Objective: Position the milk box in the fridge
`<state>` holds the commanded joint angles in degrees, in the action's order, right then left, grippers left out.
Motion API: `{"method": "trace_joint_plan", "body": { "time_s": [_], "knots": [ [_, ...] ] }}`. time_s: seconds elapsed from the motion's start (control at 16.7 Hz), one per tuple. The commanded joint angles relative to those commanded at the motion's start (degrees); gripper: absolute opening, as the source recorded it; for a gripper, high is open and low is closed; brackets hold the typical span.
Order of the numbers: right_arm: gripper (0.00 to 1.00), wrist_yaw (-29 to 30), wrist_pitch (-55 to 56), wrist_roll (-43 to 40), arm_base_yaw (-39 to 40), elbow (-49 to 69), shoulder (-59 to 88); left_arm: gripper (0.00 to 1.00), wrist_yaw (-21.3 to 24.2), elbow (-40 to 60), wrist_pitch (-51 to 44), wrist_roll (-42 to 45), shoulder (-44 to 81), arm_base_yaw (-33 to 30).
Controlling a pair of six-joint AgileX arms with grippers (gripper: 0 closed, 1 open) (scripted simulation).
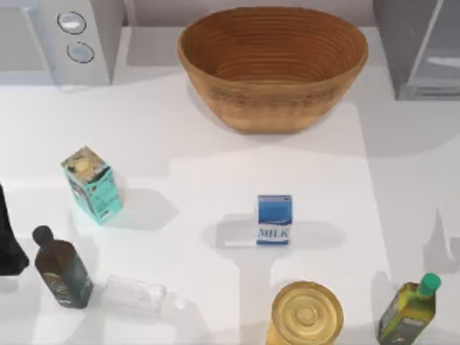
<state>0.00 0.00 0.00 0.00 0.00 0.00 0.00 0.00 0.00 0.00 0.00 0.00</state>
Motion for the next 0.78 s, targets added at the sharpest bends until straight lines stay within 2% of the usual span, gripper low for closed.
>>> {"method": "trace_joint_plan", "body": {
  "time_s": [0.18, 0.36, 0.54, 0.78],
  "knots": [
    [1.00, 0.4, -0.3, 0.3, 0.5, 0.3, 0.6, 1.00, 0.0, 0.0, 0.0, 0.0, 0.0, 0.0],
    [1.00, 3.6, -1.8, 2.8, 4.6, 2.9, 6.1, 1.00, 0.0, 0.0, 0.0, 0.0, 0.0, 0.0],
    [1.00, 9.6, -3.2, 7.8, 11.7, 8.8, 17.0, 1.00, 0.0, 0.0, 0.0, 0.0, 0.0, 0.0],
    [1.00, 19.8, -3.7, 17.2, 24.0, 20.6, 39.5, 1.00, 0.0, 0.0, 0.0, 0.0, 0.0, 0.0]
  ]
}}
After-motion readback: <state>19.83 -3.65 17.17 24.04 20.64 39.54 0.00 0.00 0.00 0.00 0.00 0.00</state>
